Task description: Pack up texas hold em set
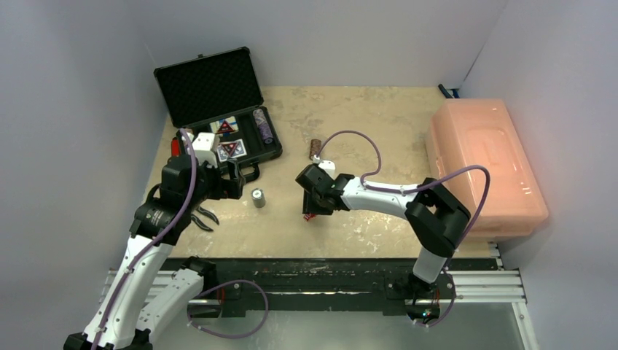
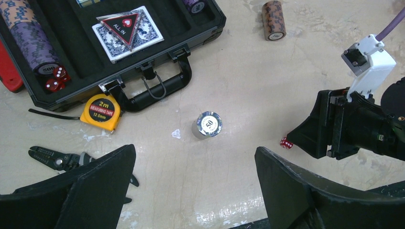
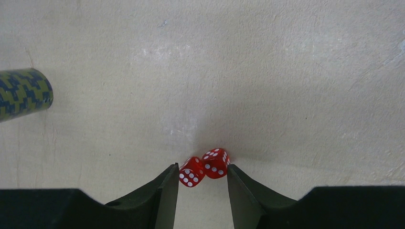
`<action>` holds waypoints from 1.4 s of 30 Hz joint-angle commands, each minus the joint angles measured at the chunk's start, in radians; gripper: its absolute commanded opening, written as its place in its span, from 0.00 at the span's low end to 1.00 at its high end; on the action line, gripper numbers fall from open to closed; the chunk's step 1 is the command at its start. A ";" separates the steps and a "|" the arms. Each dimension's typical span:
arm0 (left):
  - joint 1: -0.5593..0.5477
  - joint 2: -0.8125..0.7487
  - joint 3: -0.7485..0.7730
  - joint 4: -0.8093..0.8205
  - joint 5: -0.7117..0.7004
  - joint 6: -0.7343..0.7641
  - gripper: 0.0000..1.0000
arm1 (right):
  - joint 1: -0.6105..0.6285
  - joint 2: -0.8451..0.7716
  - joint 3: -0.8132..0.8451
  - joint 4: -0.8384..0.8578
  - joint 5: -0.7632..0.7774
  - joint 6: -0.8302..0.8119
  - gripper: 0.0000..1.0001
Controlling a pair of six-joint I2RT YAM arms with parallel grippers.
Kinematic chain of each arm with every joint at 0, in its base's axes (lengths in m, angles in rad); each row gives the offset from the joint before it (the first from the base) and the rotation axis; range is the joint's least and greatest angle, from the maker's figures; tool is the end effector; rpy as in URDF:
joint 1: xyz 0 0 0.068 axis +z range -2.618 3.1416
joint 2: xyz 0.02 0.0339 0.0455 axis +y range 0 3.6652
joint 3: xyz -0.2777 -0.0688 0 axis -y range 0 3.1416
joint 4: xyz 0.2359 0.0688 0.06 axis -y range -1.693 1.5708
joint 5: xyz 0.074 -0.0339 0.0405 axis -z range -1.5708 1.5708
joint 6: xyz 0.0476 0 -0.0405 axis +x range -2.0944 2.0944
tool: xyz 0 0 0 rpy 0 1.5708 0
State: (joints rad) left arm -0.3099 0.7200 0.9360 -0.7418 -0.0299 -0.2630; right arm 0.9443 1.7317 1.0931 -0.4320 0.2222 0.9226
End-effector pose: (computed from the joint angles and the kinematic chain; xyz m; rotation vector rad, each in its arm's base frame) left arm 0.1280 -0.0395 0.3448 0.0313 2.1116 -0.3133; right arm 0.2122 0.2753 0.1895 0.0467 2.6461 0.3675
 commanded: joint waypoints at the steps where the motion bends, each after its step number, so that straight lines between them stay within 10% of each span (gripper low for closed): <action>1: -0.008 -0.005 0.000 0.038 0.011 0.029 0.96 | 0.004 0.013 0.039 -0.015 0.064 0.003 0.44; 31: -0.014 0.001 0.001 0.038 0.024 0.031 0.95 | 0.005 0.051 0.015 -0.053 0.070 0.010 0.34; 42: -0.014 0.007 0.002 0.040 0.025 0.033 0.95 | 0.007 0.032 0.010 -0.056 0.064 -0.004 0.00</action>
State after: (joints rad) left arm -0.3168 0.7235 0.9360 -0.7418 -0.0120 -0.2428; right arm 0.9443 1.7805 1.1011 -0.4637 0.2710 0.9222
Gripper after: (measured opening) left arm 0.949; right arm 0.246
